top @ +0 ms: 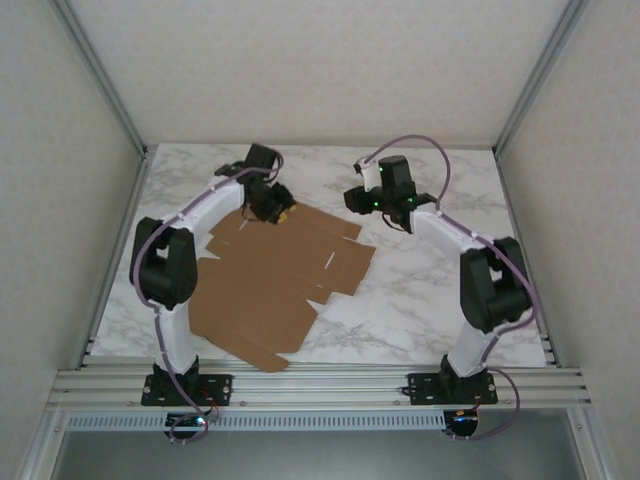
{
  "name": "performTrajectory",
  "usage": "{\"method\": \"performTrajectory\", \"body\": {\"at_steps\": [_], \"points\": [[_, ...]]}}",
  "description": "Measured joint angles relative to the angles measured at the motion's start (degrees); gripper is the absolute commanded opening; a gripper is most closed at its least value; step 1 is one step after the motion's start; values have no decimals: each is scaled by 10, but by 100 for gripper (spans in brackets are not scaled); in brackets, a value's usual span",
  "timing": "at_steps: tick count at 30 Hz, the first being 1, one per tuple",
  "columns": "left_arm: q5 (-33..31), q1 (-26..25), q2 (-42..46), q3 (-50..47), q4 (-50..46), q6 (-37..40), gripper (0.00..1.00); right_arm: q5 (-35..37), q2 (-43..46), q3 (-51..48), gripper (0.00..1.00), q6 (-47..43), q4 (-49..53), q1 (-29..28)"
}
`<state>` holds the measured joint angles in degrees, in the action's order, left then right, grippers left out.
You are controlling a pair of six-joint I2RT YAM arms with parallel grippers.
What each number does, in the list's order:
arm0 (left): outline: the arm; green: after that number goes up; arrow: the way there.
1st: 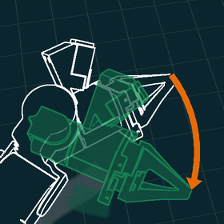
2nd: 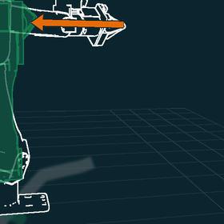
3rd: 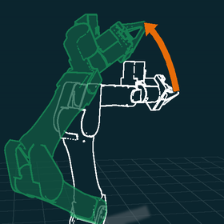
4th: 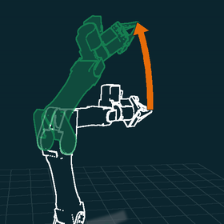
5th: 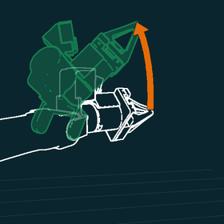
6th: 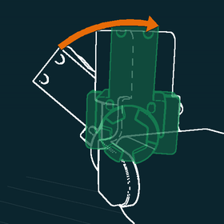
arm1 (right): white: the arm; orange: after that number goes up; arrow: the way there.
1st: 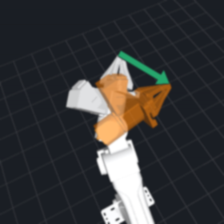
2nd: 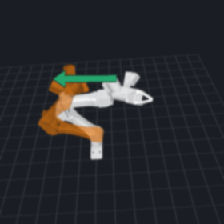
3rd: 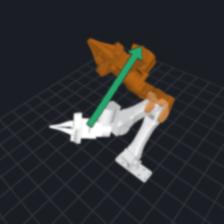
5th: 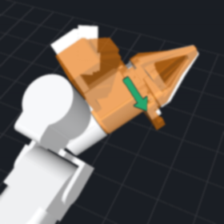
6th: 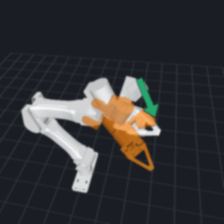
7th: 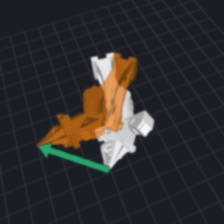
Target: Fold the paper box
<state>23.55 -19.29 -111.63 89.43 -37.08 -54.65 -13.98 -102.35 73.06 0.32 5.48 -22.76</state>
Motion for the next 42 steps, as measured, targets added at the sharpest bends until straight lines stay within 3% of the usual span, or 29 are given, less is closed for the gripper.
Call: {"method": "performTrajectory", "body": {"at_steps": [4, 7, 12, 17, 24, 31, 35, 42], "points": [[1, 0, 28, -143, 51, 14, 28, -44, -94, 61, 48, 67, 99, 37], [2, 0, 28, -203, 65, 24, 29, -123, -161, 108, 50, 103, 157, 72], [5, 0, 27, -209, 97, 39, 29, -242, -235, 154, 48, 127, 201, 88], [11, 0, 2, -186, 107, 55, 28, -308, -254, 190, 45, 135, 217, 73], [19, 4, -53, -106, 80, 82, 29, -302, -268, 202, 24, 159, 206, 76], [10, 4, -66, -80, 85, 112, 31, -256, -252, 149, 11, 176, 153, 85], [4, 4, -66, -77, 86, 125, 31, -231, -226, 120, 14, 179, 131, 82], [0, 4, -66, -77, 90, 131, 34, -216, -215, 123, 5, 206, 114, 84]]}}
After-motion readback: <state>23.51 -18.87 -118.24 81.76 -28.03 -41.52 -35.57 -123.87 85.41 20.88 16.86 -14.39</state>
